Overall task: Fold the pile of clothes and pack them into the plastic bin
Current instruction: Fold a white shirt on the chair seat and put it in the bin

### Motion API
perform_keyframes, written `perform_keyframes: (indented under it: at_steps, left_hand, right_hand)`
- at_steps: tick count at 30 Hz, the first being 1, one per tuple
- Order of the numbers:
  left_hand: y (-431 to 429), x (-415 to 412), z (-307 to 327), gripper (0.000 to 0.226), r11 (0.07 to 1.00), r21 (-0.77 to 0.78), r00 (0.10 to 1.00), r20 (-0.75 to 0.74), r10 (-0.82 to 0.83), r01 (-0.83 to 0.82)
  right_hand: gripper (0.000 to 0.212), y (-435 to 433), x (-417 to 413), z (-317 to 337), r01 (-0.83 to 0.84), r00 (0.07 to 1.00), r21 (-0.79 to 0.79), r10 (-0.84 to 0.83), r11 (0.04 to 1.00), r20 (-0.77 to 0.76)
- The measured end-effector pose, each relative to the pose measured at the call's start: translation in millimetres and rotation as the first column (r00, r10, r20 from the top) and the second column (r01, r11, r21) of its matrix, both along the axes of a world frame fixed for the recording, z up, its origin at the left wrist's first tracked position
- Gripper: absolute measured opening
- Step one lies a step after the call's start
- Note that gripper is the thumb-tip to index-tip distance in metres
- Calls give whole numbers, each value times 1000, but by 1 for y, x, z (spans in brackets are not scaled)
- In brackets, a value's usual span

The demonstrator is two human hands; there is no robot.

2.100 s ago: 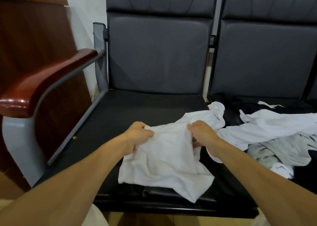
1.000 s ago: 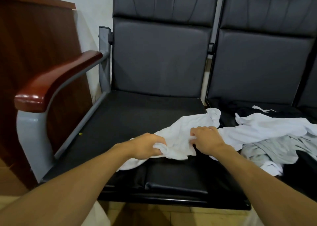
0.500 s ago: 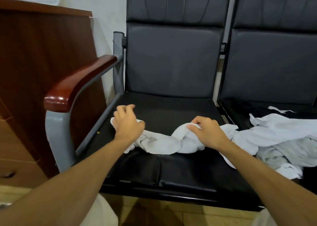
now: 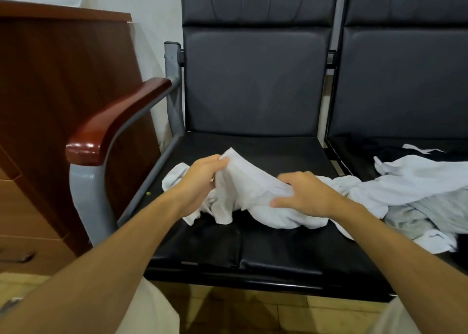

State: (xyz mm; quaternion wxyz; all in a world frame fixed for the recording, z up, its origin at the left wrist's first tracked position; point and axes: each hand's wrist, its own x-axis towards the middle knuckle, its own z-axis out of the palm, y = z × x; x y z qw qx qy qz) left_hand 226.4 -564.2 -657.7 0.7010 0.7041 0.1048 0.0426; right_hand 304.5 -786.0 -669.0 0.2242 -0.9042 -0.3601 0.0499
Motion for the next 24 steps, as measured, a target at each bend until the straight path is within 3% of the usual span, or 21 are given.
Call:
perform_keyframes:
  at_steps: [2,4,8,10,12,15,17,20,21,24]
  left_hand:
    - [8,-4,2,34,991,-96,996,-7,90,-90]
    - [15,-5,4,30,967,-140,977,-14,212,-212]
    - [28,-4,3,19,843,15,843,9,537,-537]
    - [31,-8,2,22,776,152,791,89,606,-612]
    - [31,-11,-1,24,756,254,796,126,592,-603]
    - [30,-13,-2,22,778,275,822,106,559,-564]
    - [30,-16,0,26,792,244,826,84,558,-559]
    - [29,-24,3,26,809,253,842,50,537,-531]
    - [28,-26,3,23,815,276,852,37,522,-510]
    - [23,-30,3,14,834,299,875,4,485,-464]
  right_hand:
    - [32,-6,4,-4,38,998,-136,-30,990,62]
    - [31,-11,6,-3,112,990,-174,-96,978,102]
    - [33,-12,-2,11,223,928,-213,-140,951,344]
    - [34,-9,-8,15,255,920,-181,-180,950,348]
    - [39,-5,-14,15,262,932,-184,-199,947,303]
    - [39,-5,-22,19,214,970,-175,-187,961,156]
    - [30,-10,-27,25,47,993,-116,-59,992,-102]
    - [19,-16,-39,34,-226,849,-43,174,973,-500]
    - [19,-16,-42,32,-253,822,-27,200,967,-533]
    - [28,-11,-44,24,-211,885,-25,180,977,-430]
